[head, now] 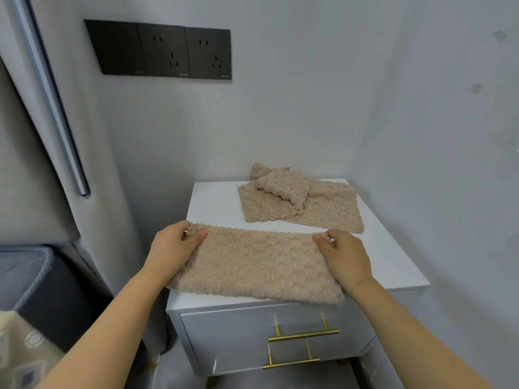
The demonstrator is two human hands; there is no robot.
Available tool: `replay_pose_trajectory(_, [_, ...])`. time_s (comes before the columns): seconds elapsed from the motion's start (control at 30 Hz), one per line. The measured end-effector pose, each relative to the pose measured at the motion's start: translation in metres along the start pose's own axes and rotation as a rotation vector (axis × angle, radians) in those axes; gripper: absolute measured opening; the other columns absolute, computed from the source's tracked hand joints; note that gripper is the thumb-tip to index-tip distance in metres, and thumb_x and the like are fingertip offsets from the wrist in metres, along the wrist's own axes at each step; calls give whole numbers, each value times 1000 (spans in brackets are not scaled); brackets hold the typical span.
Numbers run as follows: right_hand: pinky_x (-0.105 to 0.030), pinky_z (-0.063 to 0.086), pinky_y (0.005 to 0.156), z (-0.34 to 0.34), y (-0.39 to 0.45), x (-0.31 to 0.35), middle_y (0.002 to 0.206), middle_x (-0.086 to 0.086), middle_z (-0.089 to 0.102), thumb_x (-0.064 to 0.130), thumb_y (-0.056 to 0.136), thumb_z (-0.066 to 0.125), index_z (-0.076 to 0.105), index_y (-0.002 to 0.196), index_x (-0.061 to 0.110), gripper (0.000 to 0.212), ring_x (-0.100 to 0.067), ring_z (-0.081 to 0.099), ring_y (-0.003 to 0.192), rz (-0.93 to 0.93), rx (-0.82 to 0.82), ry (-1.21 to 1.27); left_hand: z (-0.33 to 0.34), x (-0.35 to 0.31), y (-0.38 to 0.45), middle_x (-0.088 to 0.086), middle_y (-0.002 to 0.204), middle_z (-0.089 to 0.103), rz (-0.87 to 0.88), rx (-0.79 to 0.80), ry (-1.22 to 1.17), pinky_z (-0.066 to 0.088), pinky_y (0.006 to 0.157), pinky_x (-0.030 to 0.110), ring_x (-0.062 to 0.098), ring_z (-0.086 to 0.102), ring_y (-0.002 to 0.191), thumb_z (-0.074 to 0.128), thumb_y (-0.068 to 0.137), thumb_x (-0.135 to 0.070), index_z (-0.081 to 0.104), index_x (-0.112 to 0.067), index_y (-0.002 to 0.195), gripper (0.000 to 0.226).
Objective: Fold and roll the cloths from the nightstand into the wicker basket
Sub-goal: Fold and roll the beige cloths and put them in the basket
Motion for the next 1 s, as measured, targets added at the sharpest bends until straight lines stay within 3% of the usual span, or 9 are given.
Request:
replay_pose_trajectory(0.13, [-29,36,55,6,8,1,69,1,58,41,96,50,60,79,9,38,-20,55,68,37,-8,-179,4,-3,6,7,67,57,8,-38,59,36,53,27,18,49,60,62,92,-38,53,-7,74,36])
replay_pose_trajectory(0.2, [-29,39,58,8,10,4,79,1,61,43,97,47,59,87,13,35,-21,59,76,46,1,-299,5,-4,7,1,71,58,15,-47,126,37,53,26,15,52,62,63,90,-42,53,-13,79,32])
replay_pose_trajectory(0.33, [-29,42,59,-3,1,13,93,4,58,47,96,46,51,100,18,29,-18,57,79,-14,-36,-384,6,2,9,-1,115,57,150,-65,310,51,78,32,16,56,97,58,91,-47,53,-23,119,37])
replay_pose_trajectory(0.43, [-21,37,60,-14,-23,34,98,10,49,39,95,50,53,103,24,17,-9,49,85,-261,-97,-284,7,3,13,-4,140,47,254,66,356,42,100,39,18,43,126,48,98,-40,46,-27,138,42])
replay_pose_trajectory(0.5, [-14,36,63,-11,-48,52,90,14,49,38,95,50,56,95,28,12,-4,47,83,-368,60,-240,7,2,12,-7,133,52,288,135,327,41,100,33,12,46,119,44,100,-35,55,-28,130,33])
replay_pose_trajectory(0.6, [-13,40,73,5,-76,61,92,14,52,37,93,53,63,92,29,12,-2,49,88,-346,276,-111,2,0,7,-10,112,58,298,131,288,43,91,27,8,51,103,50,98,-32,63,-28,114,22])
replay_pose_trajectory(0.73, [-18,41,85,17,-76,52,96,14,52,29,92,55,65,93,27,11,-5,47,99,-255,222,-48,-16,3,-8,-12,103,61,192,188,179,41,81,21,7,55,94,57,95,-28,64,-28,104,12])
replay_pose_trajectory(0.87, [-25,42,89,26,-66,55,103,13,53,43,92,54,64,102,25,23,-8,50,101,-231,221,-69,-40,14,-37,-8,87,64,39,264,179,40,63,16,7,58,80,61,92,-30,63,-29,87,6])
replay_pose_trajectory(1.0, [-22,32,98,48,-58,77,121,13,47,53,87,58,56,125,24,48,-6,41,118,-171,410,83,-60,22,-70,-1,84,67,-122,316,238,46,66,20,12,61,78,68,86,-33,64,-23,85,11])
Point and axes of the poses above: each hand's wrist, its own y-axis towards the middle knuckle, its own z-axis out of the palm, x = y × z, the point moved 2 cm from there along y, towards the middle knuckle
